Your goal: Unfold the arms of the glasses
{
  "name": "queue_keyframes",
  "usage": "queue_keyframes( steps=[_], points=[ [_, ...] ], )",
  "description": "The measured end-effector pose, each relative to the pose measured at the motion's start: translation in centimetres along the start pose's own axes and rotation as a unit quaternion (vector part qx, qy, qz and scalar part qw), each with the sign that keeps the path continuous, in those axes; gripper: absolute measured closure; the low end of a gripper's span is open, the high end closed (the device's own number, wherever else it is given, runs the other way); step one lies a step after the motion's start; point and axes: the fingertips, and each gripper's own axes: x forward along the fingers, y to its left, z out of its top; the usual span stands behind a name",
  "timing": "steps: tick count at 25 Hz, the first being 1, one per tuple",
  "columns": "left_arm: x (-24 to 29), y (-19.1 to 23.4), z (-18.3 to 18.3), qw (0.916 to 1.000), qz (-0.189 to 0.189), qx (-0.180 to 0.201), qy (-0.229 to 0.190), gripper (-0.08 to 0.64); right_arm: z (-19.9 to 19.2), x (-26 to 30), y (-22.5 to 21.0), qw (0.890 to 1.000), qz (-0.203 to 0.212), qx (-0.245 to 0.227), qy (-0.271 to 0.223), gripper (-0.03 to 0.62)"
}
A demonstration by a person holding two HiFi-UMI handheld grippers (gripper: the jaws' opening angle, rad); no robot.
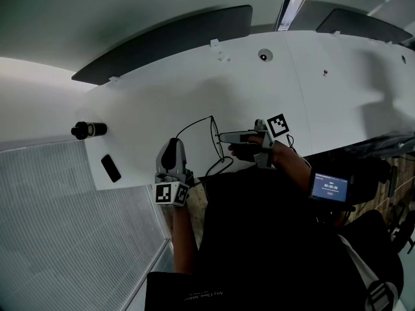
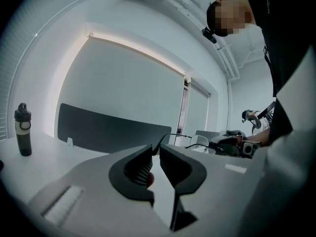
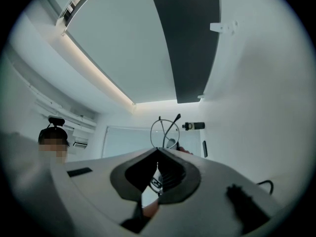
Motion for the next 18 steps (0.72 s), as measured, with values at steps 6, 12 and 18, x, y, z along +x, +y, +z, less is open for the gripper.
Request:
queue_keyframes(
  steps=[6, 12, 18],
  points=[
    [0.0, 0.9, -0.4, 0.9998, 0.017, -0.007, 0.008, 0.503, -0.5, 0.2, 0.0, 1.0, 0.001, 0.0, 0.015, 0.581],
    [0.4, 1.1, -1.2, 0.9994, 0.02, -0.011, 0.026, 0.499, -0.7, 0.1, -0.3, 1.0, -0.002, 0.005, 0.015, 0.581],
    [0.8, -0.4, -2.5, 0.9938, -0.043, -0.097, 0.034, 0.357, 0.8, -1.0, -1.7, 0.999, -0.031, 0.015, -0.03, 0.581]
  ],
)
